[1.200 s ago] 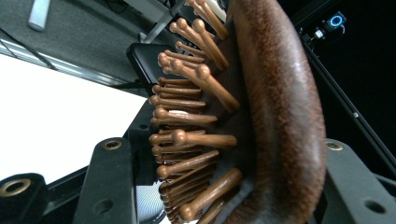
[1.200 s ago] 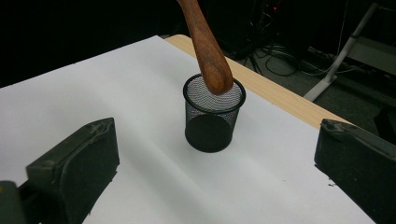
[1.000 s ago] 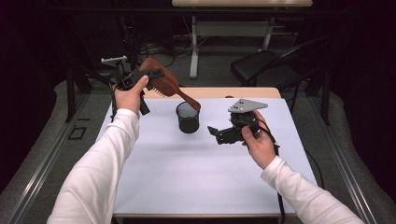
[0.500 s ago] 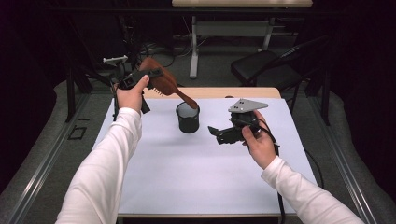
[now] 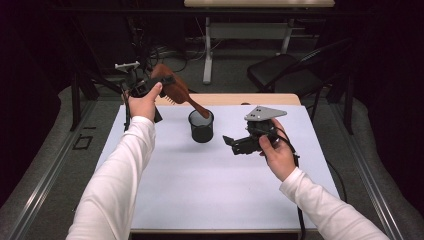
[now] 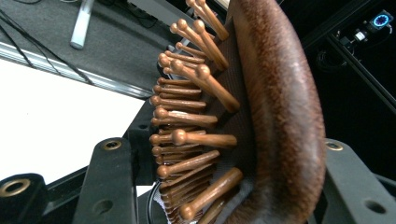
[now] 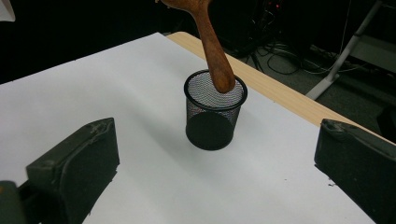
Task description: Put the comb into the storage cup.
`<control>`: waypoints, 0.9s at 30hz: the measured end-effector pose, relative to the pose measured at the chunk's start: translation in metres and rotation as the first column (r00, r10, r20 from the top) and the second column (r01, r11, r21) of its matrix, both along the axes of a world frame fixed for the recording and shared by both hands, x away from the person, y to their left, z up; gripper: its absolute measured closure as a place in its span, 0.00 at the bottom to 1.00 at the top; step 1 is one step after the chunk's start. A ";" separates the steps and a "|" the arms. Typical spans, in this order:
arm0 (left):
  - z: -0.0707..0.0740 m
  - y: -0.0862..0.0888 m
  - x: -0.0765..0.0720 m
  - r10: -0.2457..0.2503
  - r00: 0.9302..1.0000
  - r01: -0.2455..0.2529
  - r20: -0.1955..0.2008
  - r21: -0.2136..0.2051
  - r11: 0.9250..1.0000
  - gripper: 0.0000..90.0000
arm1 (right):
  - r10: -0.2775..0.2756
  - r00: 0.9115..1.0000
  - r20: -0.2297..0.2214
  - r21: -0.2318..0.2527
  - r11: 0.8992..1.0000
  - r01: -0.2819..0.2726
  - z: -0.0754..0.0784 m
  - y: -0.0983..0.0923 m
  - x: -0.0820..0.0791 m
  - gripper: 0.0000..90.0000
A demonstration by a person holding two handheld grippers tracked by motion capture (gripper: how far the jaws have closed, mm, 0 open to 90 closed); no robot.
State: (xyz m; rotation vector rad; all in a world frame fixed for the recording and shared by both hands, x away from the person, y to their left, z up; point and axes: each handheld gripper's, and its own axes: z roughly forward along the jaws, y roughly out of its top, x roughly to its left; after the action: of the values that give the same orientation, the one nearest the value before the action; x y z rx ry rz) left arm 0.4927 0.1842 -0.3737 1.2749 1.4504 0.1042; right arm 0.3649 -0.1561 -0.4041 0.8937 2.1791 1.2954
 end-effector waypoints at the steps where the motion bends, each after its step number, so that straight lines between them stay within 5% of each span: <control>1: 0.000 0.000 0.000 0.003 1.000 -0.003 0.001 0.002 1.000 0.52 | -0.001 1.000 0.000 0.000 1.000 0.001 0.000 0.000 0.000 0.00; 27: -0.021 -0.016 0.006 0.001 1.000 -0.001 0.003 0.085 0.996 0.52 | -0.004 1.000 -0.004 -0.001 1.000 0.004 -0.004 -0.001 0.000 0.00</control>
State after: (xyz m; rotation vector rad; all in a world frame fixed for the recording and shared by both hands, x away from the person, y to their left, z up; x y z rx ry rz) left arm 0.4986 0.1681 -0.3945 1.3428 1.4568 0.1700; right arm 0.3649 -0.1569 -0.4085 0.9004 2.1800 1.2922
